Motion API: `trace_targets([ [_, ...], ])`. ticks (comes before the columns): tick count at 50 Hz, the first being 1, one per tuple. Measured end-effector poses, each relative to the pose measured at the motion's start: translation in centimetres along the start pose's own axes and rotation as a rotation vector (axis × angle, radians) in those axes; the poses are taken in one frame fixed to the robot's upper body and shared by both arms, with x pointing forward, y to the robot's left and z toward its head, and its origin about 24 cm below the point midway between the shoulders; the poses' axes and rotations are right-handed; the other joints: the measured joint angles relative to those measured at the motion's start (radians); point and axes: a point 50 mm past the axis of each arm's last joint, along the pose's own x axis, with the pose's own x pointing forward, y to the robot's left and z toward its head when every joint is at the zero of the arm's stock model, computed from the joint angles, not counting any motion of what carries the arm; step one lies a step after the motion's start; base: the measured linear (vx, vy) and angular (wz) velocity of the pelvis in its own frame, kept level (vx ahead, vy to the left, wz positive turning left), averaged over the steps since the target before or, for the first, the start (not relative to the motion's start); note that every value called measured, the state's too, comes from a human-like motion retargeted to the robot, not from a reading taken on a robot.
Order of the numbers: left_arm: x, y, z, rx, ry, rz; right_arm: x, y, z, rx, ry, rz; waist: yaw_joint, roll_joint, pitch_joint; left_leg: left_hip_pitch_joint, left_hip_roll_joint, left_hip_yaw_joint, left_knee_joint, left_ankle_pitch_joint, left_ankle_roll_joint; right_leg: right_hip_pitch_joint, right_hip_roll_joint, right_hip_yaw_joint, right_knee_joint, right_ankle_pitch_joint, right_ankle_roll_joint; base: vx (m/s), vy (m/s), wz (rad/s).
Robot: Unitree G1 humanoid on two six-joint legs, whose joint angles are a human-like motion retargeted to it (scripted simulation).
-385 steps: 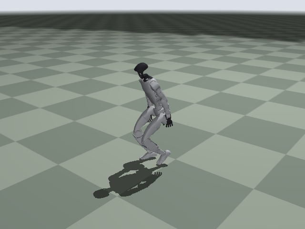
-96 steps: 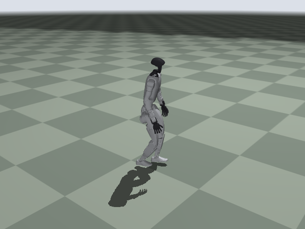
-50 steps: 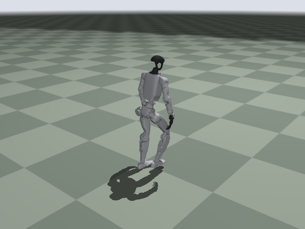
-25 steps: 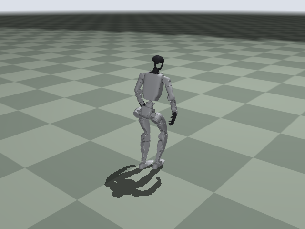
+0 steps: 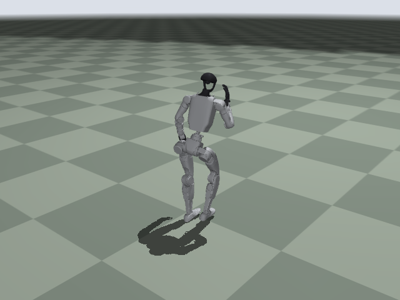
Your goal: Walk
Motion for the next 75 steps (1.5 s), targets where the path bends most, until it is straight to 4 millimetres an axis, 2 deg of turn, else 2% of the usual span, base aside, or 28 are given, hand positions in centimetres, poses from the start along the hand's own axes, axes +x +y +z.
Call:
trace_targets([
  [5, -0.2, 0.9, -0.4, 0.029, 0.003, -0.005, 1.6, 1.2, 2.9, -0.036, -0.168, 0.093, -0.001, -0.013, -0.012, -0.006, 0.011, -0.003, -0.081, 0.052, -0.013, -0.018, 0.0, -0.007, -0.047, 0.008, 0.006, -0.01, -0.06, 0.15],
  [12, -0.5, 2.7, 0.1, 0.038, -0.04, 0.017, 1.7, 1.6, 3.9, -0.114, -0.203, 0.172, 0.004, -0.024, -0.014, 0.009, 0.034, -0.014, -0.23, 0.145, -0.03, -0.051, 0.011, -0.02, -0.092, 0.035, 0.013, -0.03, -0.04, 0.09],
  [18, -0.8, 3.9, 1.4, 0.017, -0.115, 0.049, -0.2, 0.0, 1.4, -0.195, -0.012, 0.112, 0.015, -0.03, 0.012, -0.009, 0.049, -0.019, -0.288, 0.191, -0.045, -0.084, 0.014, -0.038, -0.107, 0.056, 0.018, -0.07, -0.04, 0.15],
  [26, -1.6, 3.6, 1.9, 0.024, -0.18, 0.047, -2.6, -1.9, -1.8, -0.294, 0.207, 0.025, 0.036, -0.051, 0.037, -0.059, 0.061, -0.011, -0.291, 0.203, -0.061, -0.118, 0.01, -0.063, -0.131, 0.069, 0.026, -0.07, -0.02, 0.14],
  [36, -2.0, 4.2, 1.8, 0.046, -0.194, 0.071, -2.9, -2.7, -2.5, -0.395, 0.231, -0.013, 0.029, -0.058, 0.038, -0.104, 0.086, -0.008, -0.292, 0.224, -0.091, -0.132, 0.023, -0.092, -0.183, 0.101, 0.038, -0.01, 0.0, 0.02],
  [51, -2.7, 5.5, 1.6, 0.079, -0.213, 0.146, -3.1, -2.8, -2.6, -0.504, 0.223, -0.018, 0.016, -0.051, 0.031, -0.153, 0.131, 0.003, -0.293, 0.237, -0.115, -0.14, 0.067, -0.106, -0.266, 0.154, 0.047, 0.0, 0.0, 0.0],
  [60, -2.7, 5.7, 1.8, 0.025, -0.222, 0.169, -4.9, -2.9, -4.3, -0.509, 0.361, 0.015, 0.025, -0.045, 0.041, -0.167, 0.152, 0.019, -0.293, 0.236, -0.117, -0.136, 0.093, -0.104, -0.309, 0.185, 0.047, 0.0, 0.0, 0.0],
  [75, -2.6, 4.7, 1.9, -0.016, -0.224, 0.088, -7.0, -2.7, -6.4, -0.466, 0.526, 0.159, 0.045, -0.043, 0.054, -0.135, 0.165, 0.042, -0.289, 0.219, -0.094, -0.102, 0.114, -0.088, -0.323, 0.194, 0.04, 0.0, 0.0, 0.0],
])
